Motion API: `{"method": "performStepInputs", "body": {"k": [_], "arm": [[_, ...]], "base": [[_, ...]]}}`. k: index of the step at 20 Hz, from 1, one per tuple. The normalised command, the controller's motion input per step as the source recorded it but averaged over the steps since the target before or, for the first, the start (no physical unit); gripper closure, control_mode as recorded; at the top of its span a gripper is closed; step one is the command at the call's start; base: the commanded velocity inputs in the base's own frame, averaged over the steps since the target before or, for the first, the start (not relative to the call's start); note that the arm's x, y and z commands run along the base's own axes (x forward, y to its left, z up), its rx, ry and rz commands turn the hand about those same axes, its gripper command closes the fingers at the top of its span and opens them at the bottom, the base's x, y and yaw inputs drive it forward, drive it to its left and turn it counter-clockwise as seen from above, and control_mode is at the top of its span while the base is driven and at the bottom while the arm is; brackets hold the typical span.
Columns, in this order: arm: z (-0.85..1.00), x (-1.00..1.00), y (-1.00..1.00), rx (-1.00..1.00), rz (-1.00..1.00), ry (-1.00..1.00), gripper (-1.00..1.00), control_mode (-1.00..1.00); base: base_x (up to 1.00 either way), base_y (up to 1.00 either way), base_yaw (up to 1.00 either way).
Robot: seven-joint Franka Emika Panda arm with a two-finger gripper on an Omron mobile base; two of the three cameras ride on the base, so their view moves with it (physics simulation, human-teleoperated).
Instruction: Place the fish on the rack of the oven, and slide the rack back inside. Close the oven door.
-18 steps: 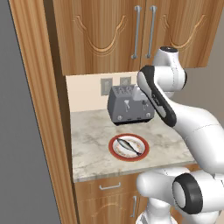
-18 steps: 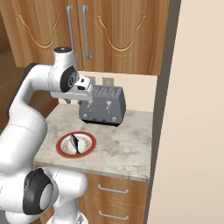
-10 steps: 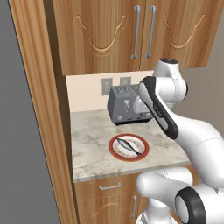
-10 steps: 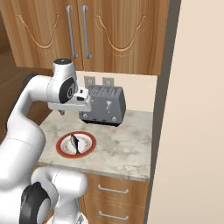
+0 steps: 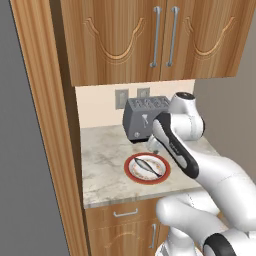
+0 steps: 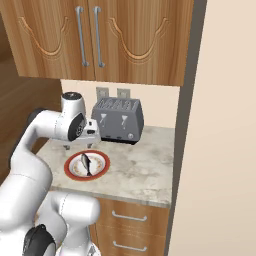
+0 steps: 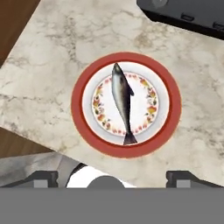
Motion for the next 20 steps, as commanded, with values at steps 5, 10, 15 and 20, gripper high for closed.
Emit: {"method": "performStepInputs", "body": {"k": [5,10,15,20], "arm": [[-0.54,0.55,0.20,0.00,0.16,0.01,-1.00,-1.00],[-0.51,0.65,0.15,0.00,0.05,0.00,-1.00,-1.00],[-0.51,0.52,0.15,-0.01,0.00,0.00,-1.00,-1.00],[-0.41,0.31,0.03,-0.03,0.00,0.00,-1.00,-1.00]], "base": [[0.00,0.00,0.00],[0.00,0.00,0.00],[0.00,0.00,0.00],[0.00,0.00,0.00]]}}
